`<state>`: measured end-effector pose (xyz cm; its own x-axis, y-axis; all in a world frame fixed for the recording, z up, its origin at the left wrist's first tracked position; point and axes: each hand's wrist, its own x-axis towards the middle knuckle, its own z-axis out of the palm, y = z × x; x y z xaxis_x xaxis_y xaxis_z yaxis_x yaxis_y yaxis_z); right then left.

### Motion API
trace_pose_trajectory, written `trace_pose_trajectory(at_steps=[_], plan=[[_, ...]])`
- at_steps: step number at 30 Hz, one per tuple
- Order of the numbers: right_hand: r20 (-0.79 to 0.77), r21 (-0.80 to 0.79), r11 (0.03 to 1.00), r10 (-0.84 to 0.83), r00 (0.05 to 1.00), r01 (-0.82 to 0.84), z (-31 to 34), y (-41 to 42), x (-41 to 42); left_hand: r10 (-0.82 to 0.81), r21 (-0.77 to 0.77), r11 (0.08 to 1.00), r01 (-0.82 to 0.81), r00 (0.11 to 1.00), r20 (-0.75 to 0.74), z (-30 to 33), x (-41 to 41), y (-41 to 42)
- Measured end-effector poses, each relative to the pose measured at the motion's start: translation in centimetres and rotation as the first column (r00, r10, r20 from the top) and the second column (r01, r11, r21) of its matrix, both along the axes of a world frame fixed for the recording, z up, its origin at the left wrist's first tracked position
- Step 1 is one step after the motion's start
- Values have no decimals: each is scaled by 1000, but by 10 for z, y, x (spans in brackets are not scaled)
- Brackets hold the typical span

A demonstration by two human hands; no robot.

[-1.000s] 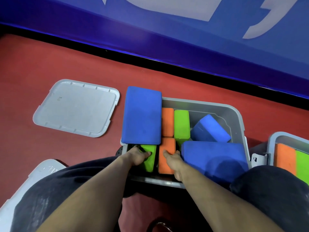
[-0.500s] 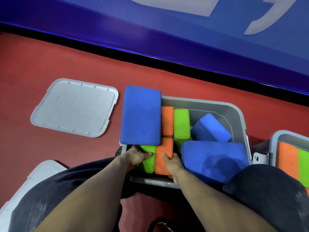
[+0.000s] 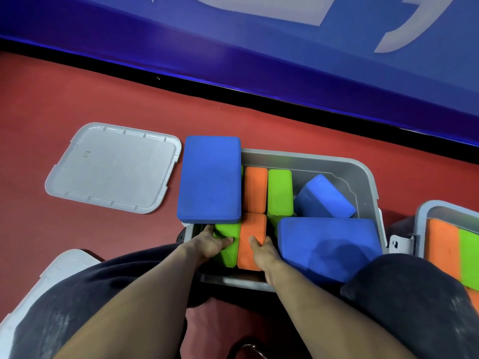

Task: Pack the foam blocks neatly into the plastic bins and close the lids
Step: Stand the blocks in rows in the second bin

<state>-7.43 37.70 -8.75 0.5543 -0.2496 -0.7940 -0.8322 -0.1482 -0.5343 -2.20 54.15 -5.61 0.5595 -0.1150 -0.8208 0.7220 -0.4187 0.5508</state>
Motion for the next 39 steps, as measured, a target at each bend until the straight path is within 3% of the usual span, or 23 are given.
trace_pose_trajectory(at_steps=[2,3,5,6,7,8,10,12,13,15,18,21,25,27,29,31,35,39], plan=[[-15,-26,1000,-7,1000,6,2,1,3,-135,124,982,139,990,-45,19,1,-9],[-11,-56,998,-19,1000,19,4,3,5,-302,219,924,314,949,-88,37,2,-15],[24,-99,993,-66,998,68,5,7,13,-614,420,666,617,773,-161,72,9,-32],[39,-106,990,-90,995,94,7,8,18,-682,472,583,661,714,-157,90,13,-39],[62,-116,987,-103,993,109,11,8,21,-708,495,571,655,698,-107,102,19,-45],[95,-127,983,-117,989,129,15,7,24,-705,504,605,616,709,-22,106,28,-45],[163,-154,975,-136,977,162,25,4,29,-589,428,756,495,800,114,109,44,-37],[226,-144,971,-154,962,190,37,2,32,-360,245,913,325,926,111,111,50,-29],[253,-133,973,-152,956,190,41,2,31,-287,192,945,265,953,97,112,50,-27],[312,-127,978,-116,943,163,53,3,33,-264,207,950,234,955,132,114,52,-24],[432,-102,983,-95,897,153,76,-5,43,-364,382,890,247,890,274,115,60,-15],[502,-103,993,-1,865,62,102,-30,54,-322,419,898,130,845,428,113,68,-10],[393,-206,930,365,844,-305,148,-79,57,-186,262,963,58,849,495,108,63,-27],[222,-343,776,614,757,-529,167,-107,56,-208,201,972,121,841,499,108,56,-43],[10,-426,615,736,677,-663,186,-136,52,-260,142,965,219,847,464,108,46,-62],[-79,-460,608,698,712,-647,188,-168,45,-299,102,954,282,869,395,106,33,-79],[-101,-416,784,463,881,-460,165,-215,22,-406,122,914,387,867,289,88,9,-111],[-223,-329,828,399,889,-454,143,-227,7,-365,33,930,365,916,163,77,-9,-131]])
